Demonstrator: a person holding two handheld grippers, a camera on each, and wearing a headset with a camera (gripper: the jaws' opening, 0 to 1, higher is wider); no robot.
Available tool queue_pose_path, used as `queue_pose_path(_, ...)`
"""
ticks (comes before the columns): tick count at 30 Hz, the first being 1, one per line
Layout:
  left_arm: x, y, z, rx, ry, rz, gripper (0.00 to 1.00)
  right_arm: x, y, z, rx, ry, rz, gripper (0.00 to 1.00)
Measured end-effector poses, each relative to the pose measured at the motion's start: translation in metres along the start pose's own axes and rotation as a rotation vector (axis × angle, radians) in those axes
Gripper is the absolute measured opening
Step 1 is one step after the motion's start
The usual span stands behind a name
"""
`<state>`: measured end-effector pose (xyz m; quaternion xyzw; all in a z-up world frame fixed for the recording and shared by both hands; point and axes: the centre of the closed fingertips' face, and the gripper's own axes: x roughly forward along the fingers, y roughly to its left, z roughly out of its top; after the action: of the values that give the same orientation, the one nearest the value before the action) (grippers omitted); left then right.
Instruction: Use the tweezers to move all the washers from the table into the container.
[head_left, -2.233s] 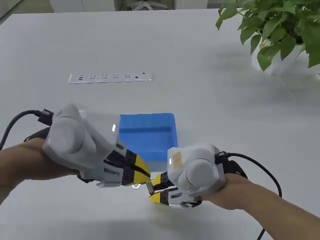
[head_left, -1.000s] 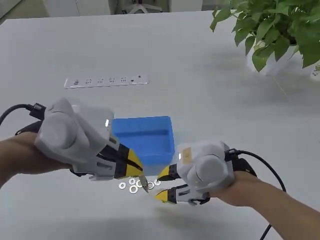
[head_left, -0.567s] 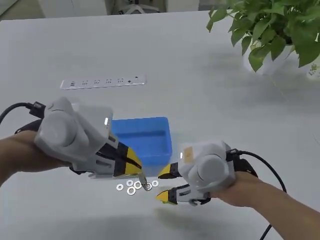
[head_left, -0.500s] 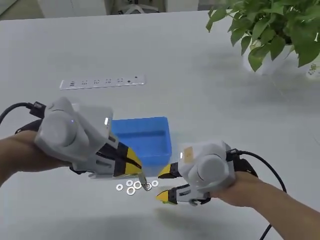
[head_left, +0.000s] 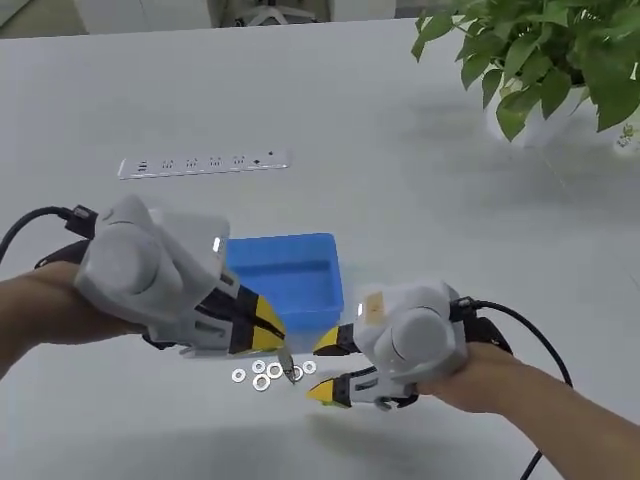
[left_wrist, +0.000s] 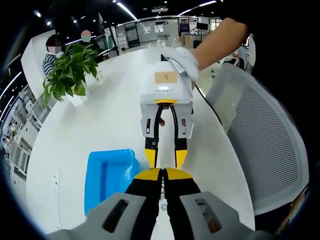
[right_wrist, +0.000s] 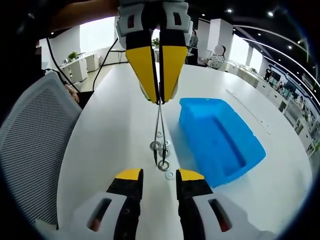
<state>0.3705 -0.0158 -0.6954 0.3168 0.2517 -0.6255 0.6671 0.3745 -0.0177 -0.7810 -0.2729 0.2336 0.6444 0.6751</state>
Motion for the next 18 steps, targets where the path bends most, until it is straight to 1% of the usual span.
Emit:
queue_pose_path(9,-0.001,0.001,-0.001,-0.012,-0.005,-0.001,0.06,0.007,0.0,0.007,-0.009,-0.012,0.015,0.25)
queue_pose_path(18,0.001,0.001,0.0,-0.017,-0.007,-0.005,0.06,0.014,0.002,0.013,-0.02,-0.025,0.023,0.2)
